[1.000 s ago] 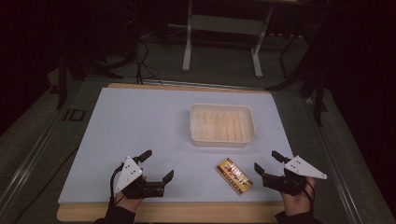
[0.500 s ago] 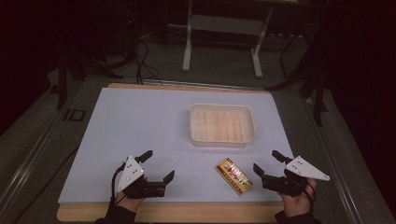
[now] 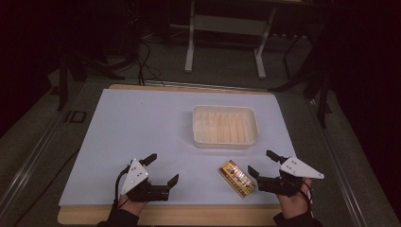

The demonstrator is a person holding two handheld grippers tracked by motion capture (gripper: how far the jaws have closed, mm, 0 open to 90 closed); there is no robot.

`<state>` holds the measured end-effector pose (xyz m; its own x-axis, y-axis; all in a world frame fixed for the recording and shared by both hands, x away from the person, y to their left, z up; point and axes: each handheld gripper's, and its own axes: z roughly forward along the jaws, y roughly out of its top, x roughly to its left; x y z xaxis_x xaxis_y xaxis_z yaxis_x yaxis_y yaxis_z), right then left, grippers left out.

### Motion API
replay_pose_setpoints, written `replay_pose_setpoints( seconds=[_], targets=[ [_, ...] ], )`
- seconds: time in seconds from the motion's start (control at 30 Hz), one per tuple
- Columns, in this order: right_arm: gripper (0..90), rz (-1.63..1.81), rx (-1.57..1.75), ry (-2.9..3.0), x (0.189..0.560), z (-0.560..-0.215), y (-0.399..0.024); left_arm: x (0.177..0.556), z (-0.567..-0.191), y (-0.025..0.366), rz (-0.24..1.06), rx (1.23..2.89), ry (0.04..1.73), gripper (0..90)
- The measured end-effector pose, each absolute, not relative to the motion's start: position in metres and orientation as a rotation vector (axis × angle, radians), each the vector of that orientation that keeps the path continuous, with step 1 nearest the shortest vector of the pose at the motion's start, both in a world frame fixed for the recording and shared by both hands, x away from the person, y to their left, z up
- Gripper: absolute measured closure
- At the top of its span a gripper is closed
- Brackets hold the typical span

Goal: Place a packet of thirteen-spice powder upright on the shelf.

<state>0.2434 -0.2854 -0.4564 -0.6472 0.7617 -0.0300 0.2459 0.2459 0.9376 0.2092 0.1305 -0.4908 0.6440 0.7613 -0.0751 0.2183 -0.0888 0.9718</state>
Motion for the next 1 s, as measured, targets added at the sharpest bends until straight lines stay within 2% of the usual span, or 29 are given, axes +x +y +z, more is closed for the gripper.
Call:
replay_pose_setpoints(
  seconds=[0.53,1.0],
  targets=[
    [11.4,1.423,0.946,2.174,0.247,-0.461,-0.259,0.210,-0.492,0.128,0.530,1.640,0.819,2.7],
    [13.7,1.300,0.917,2.290,0.256,-0.483,-0.234,0.210,-0.492,0.129,0.517,1.643,0.815,2.7]
  ],
)
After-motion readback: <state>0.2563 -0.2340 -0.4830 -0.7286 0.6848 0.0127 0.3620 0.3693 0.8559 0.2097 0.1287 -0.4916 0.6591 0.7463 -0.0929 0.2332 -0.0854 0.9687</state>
